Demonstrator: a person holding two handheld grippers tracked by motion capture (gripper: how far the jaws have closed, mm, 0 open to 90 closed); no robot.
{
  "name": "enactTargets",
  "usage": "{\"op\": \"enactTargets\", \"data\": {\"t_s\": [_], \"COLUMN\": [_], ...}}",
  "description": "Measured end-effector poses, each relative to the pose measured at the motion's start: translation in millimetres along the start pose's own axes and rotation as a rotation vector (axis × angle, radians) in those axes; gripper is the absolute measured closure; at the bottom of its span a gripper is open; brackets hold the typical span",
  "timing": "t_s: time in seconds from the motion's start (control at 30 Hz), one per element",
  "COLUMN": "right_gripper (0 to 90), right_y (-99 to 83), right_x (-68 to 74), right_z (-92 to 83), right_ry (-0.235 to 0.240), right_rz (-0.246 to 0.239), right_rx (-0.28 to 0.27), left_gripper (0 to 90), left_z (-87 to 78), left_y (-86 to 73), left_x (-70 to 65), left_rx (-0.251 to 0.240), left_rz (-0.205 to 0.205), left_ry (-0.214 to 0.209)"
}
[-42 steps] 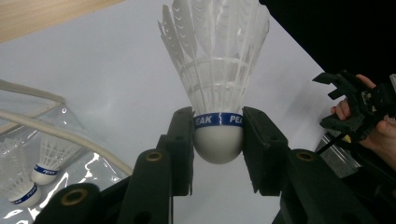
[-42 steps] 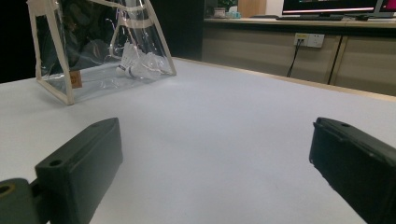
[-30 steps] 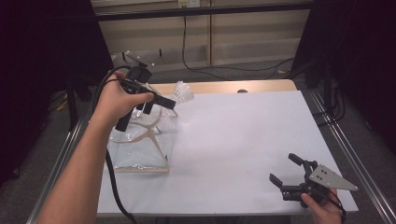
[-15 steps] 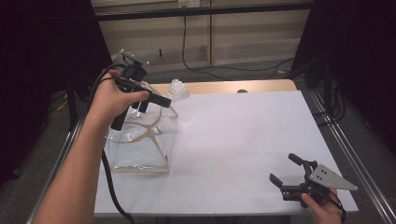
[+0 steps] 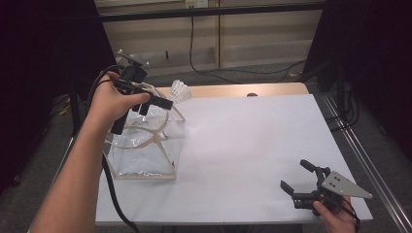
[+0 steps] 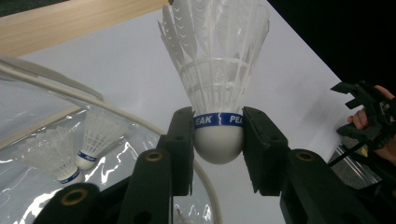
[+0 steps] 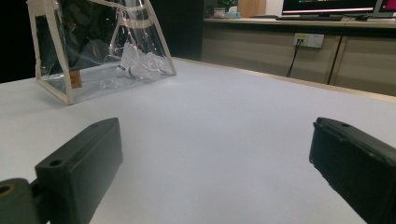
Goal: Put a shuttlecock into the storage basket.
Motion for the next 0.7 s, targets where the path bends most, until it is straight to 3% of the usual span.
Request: {"op": "enactTargets", "data": {"t_s": [0.7], "right_gripper": [2.4], "right_y": [0.0], "right_x": [0.0], "right_z": [-0.1], "right_ry": [-0.002], "right_rz": [-0.003], "right_rx": [0.002], "left_gripper": [65.4], "left_z": [-10.4], "left_y": [-3.9], "left_x": [9.2], "left_rx": [-0.019], "left_rz": [-0.025], "left_ry": [0.023]}}
Point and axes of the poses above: each handheld gripper's, and its own axes: z roughly forward along the jaws, y roughly out of its top, x roughly to its left, the point moved 1 cm from there along z, roughly forward along the jaws, and after that the axes turned 2 degrees about -z, right-handed, at the moved point
